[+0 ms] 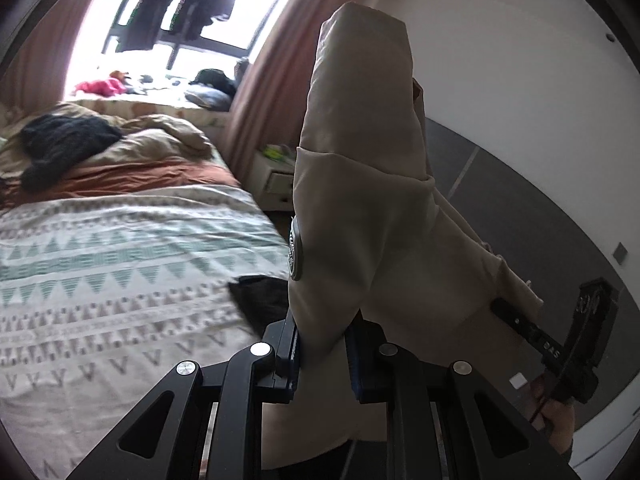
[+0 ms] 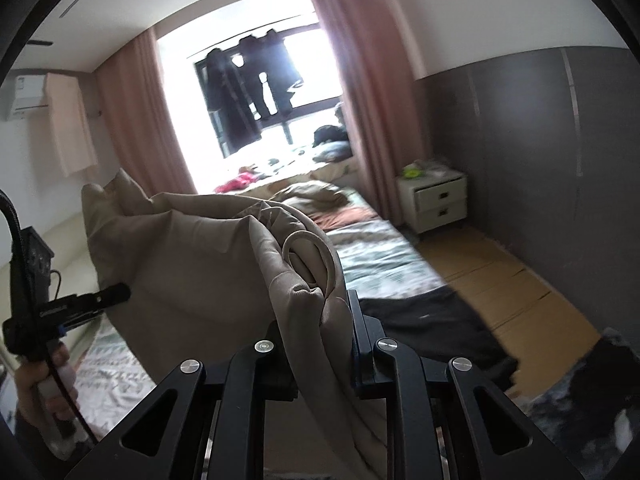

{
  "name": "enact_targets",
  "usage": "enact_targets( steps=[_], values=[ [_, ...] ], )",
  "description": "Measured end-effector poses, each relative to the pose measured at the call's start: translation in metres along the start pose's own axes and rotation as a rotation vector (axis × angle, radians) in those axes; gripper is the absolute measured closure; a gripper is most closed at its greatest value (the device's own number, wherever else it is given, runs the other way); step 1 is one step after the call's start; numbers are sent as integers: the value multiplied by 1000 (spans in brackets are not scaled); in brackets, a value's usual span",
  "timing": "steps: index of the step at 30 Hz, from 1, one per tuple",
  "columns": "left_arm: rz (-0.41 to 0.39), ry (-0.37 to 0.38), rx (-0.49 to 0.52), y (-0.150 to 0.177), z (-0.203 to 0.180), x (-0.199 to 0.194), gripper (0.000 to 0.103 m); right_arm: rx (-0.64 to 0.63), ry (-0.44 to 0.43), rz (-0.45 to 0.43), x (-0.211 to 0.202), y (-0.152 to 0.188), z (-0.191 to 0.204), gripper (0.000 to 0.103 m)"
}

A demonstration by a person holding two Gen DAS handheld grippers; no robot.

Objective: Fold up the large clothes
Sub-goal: 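Lift the folded beige jacket with both tools and carry it toward the black garment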

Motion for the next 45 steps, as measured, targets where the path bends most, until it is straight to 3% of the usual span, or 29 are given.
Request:
enact_targets(
  steps=[13, 18, 22, 29, 45],
  values=[
    [117, 167, 86, 8, -58, 65, 83, 16, 150, -62, -37, -30, -87, 85],
    [160, 234, 94, 10, -68, 82, 83, -11, 208, -62, -40, -40, -99, 85],
    [201, 239, 98, 7, -71, 105, 83, 4, 244, -57, -29, -52, -107, 85],
    [261, 217, 66, -9, -29, 170, 83, 27, 260, -7, 21, -66, -132, 85],
    [375, 130, -82, -39, 79, 302, 82, 33, 307, 225, 214, -88, -165, 86]
  ],
)
Point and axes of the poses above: each gripper's, at about its wrist camera, not at the fingertips, and x roughly the way its jaws point, z to its left, y to its underside, the point moved 6 cm from there along x, roughly the way its jaws point, and after that the axes turned 4 degrees about z, right-handed, at the moved point
